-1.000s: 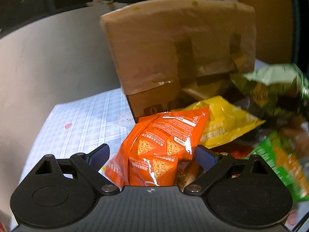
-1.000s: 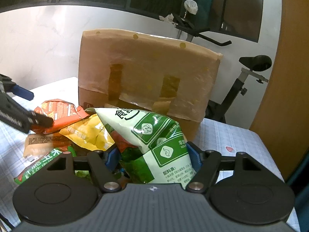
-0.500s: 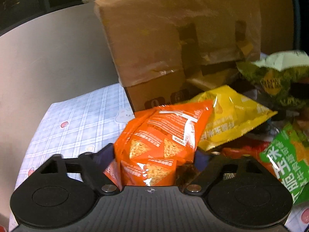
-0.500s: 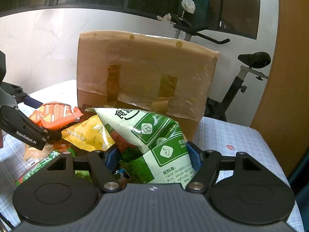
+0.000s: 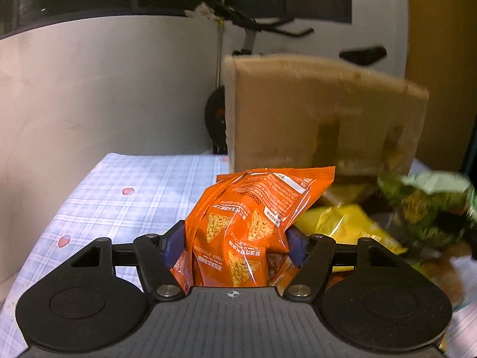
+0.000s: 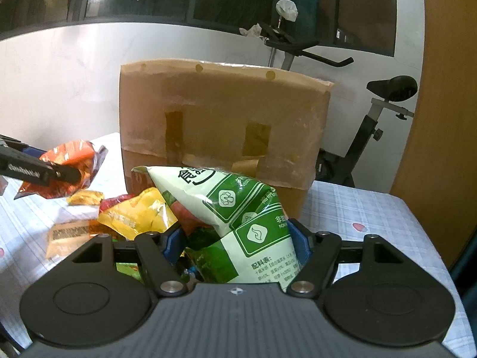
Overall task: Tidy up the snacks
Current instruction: 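Lift the orange chip bag with left tool while right tool lifts green-white bag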
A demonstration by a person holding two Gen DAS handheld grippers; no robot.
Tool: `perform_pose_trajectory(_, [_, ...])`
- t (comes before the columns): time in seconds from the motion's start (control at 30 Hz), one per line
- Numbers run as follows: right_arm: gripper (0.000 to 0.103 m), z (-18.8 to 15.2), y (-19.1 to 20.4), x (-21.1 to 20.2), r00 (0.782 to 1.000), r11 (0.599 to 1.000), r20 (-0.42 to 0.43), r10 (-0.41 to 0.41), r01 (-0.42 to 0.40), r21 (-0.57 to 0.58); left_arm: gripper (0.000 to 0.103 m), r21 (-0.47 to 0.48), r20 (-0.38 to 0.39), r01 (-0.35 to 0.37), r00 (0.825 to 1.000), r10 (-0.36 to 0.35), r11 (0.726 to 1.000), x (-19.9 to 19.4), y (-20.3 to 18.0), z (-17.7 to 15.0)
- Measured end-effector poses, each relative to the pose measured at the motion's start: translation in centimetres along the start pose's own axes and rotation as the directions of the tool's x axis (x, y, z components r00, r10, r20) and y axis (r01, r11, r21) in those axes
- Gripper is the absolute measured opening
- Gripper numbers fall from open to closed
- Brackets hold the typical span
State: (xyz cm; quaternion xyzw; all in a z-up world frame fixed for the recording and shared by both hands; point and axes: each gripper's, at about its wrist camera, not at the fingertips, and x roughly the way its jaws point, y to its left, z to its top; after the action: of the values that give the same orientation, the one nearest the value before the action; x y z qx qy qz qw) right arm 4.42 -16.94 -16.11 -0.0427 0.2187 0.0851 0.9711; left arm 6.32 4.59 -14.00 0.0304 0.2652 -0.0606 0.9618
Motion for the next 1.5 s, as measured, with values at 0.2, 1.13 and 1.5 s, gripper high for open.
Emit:
perform_pose_trajectory(0.2, [0.071,0.9,-0.7,-1.6,0.999,0.999,0.029,0.026,-0.027,0.047,0.07,-0.032,0.059,0.024,0.998,-0.022,0.999,-1.7,-0.9,1.3])
perform_pose_trajectory(1.13, [0.071,16.3,-6.3,-5.6,0.922,0.962,0.365,0.131,-0.208,0.179,0.071,-0.02,0.304,0.202,0.934,-0.187,0.979,-1.8,-3.6,14.4])
perform_pose_trajectory(1.5, [0.067,21.7,-9.3,4.1,0.926,0.933,0.355,0.131,-0.237,0.272,0.071,-0.11,0.228,0.222,0.954,-0.193,0.969,8.4,-5.6,20.5])
